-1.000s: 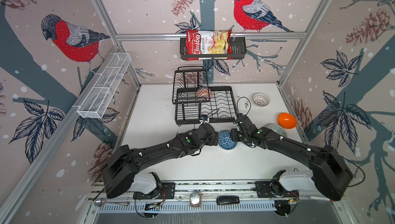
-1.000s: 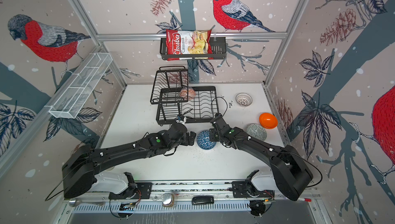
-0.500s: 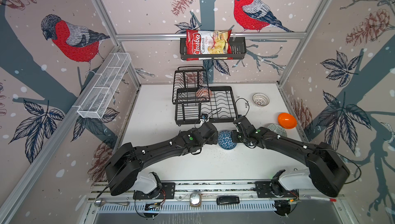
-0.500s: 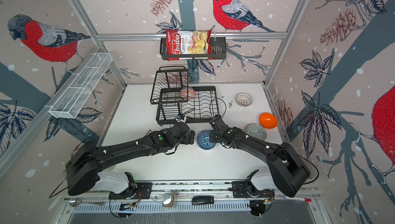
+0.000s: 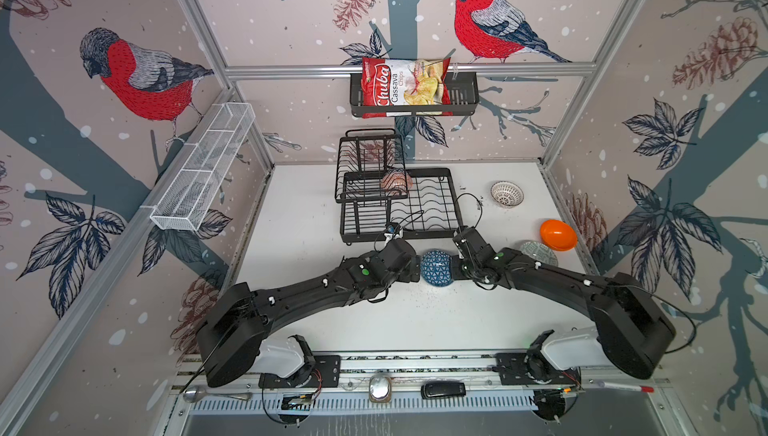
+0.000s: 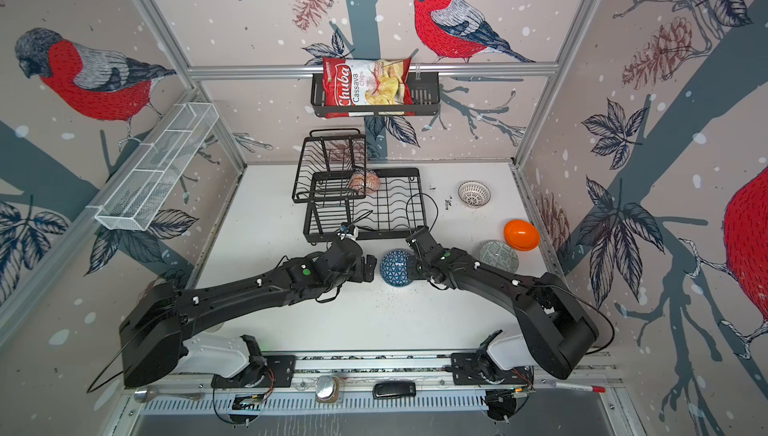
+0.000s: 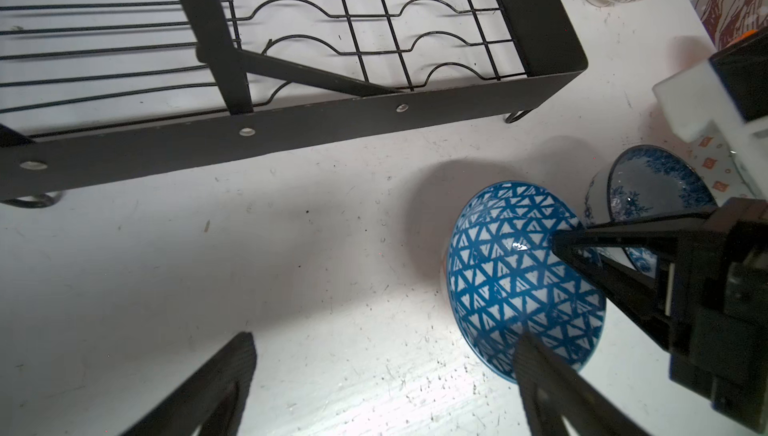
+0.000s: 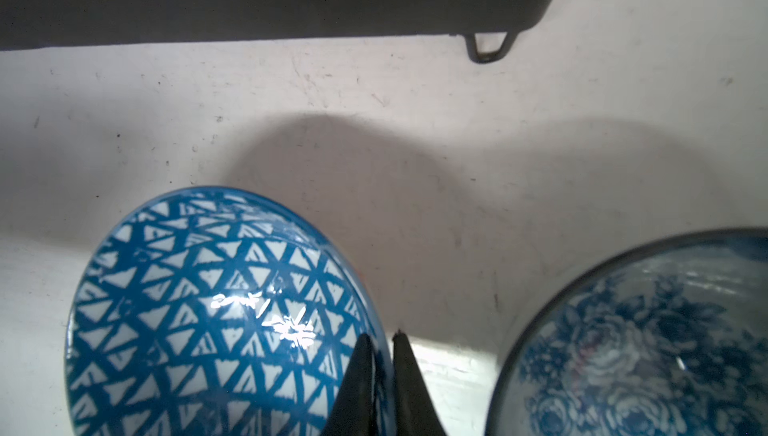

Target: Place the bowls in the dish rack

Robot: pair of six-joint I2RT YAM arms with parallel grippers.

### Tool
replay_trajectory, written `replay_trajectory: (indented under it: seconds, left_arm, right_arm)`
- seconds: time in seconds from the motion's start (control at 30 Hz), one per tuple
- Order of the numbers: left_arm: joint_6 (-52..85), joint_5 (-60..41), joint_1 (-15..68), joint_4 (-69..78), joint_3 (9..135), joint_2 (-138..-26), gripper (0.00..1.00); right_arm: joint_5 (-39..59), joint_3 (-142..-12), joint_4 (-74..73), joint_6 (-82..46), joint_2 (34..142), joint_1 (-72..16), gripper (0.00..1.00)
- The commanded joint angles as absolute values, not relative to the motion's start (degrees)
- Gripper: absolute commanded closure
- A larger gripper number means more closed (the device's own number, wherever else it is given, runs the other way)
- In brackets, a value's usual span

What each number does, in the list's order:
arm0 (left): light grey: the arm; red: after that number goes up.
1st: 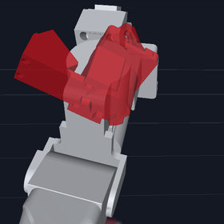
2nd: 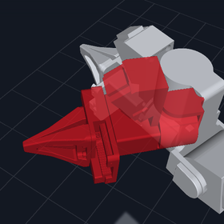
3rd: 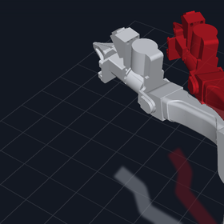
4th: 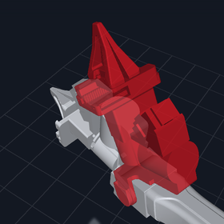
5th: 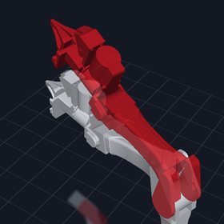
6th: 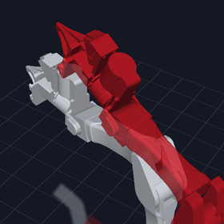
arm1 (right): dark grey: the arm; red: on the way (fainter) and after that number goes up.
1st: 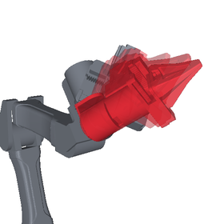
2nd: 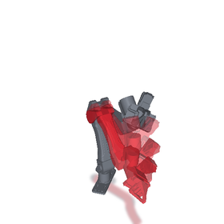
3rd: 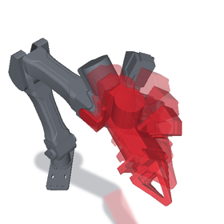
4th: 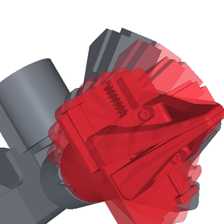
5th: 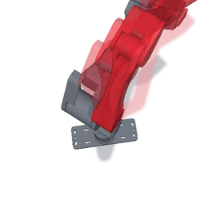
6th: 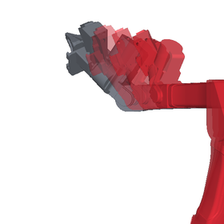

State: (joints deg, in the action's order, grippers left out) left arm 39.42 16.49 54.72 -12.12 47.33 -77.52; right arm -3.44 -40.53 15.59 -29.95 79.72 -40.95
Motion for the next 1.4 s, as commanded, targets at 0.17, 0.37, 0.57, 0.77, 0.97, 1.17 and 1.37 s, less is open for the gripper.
replay_trajectory:
  seconds: [0.17, 0.37, 0.57, 0.77, 0.97, 1.17, 1.37]
  left_arm:
    - [39.2, 12.3, 53.5, -8.6, 48.4, -76.8, 0.03]
    - [39.6, 10.9, 53.4, -8.4, 48.7, -76.1, 0.03]
    - [39.3, 8.9, 53.1, -7.6, 50.9, -75.7, 0.03]
    - [37.8, 7.5, 52.6, -7.8, 56.8, -78.5, 0.03]
    - [37.1, 6.2, 52.4, -7.8, 64.7, -83.9, 0.09]
    - [36.7, 6.2, 51.8, -5.7, 70.4, -88.8, 0.21]
    - [36.0, 5.1, 51.7, -5.2, 75.6, -93.2, 0.42]
  right_arm:
    - [-4.5, -39.5, 15.6, -30.1, 77.6, -40.9, 0.99]
    - [-5.1, -40.3, 16.9, -30.1, 74.9, -40.4, 0.99]
    - [-8.2, -43.4, 18.4, -29.9, 72.1, -40.1, 1.0]
    - [-14.4, -46.7, 18.0, -30.0, 67.0, -39.9, 1.0]
    - [-17.5, -48.8, 16.4, -30.1, 62.7, -39.6, 1.0]
    - [-20.0, -48.2, 12.7, -30.5, 59.3, -39.6, 1.0]
    - [-21.3, -46.6, 9.3, -31.5, 55.9, -39.6, 1.0]
